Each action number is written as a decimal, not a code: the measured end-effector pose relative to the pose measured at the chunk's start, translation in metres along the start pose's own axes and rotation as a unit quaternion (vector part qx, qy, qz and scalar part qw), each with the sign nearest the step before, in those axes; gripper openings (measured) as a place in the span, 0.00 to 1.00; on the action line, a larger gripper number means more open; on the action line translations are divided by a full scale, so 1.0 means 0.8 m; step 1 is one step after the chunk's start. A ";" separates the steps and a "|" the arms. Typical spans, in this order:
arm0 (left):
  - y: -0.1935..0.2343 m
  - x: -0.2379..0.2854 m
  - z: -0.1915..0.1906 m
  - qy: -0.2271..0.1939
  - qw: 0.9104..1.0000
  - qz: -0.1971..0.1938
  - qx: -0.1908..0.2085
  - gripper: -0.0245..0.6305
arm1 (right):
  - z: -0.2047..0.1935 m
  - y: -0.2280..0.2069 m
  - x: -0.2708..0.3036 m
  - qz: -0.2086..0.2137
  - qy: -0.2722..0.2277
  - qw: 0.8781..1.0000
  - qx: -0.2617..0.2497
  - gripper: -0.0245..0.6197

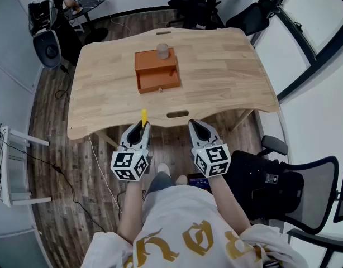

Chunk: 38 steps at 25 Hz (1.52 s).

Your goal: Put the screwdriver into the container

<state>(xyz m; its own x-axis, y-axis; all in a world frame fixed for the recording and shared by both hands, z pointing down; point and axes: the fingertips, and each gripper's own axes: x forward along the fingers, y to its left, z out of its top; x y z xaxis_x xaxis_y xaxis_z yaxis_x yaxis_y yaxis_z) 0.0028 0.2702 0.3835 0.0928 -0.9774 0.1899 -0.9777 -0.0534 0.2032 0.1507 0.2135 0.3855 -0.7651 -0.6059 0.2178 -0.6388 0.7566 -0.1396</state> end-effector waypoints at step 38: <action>0.056 -0.002 -0.001 0.016 0.999 0.033 0.000 0.15 | -0.030 0.012 0.068 0.053 0.042 0.994 0.084 0.06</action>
<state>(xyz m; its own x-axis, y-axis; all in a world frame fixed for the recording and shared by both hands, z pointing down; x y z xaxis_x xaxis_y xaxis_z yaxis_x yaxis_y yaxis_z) -0.0411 0.2697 0.3932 0.0346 -0.9717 0.2336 -0.9817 0.0108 0.1902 0.1054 0.1937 0.4195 -0.8244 -0.4963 0.2719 -0.5641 0.7597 -0.3236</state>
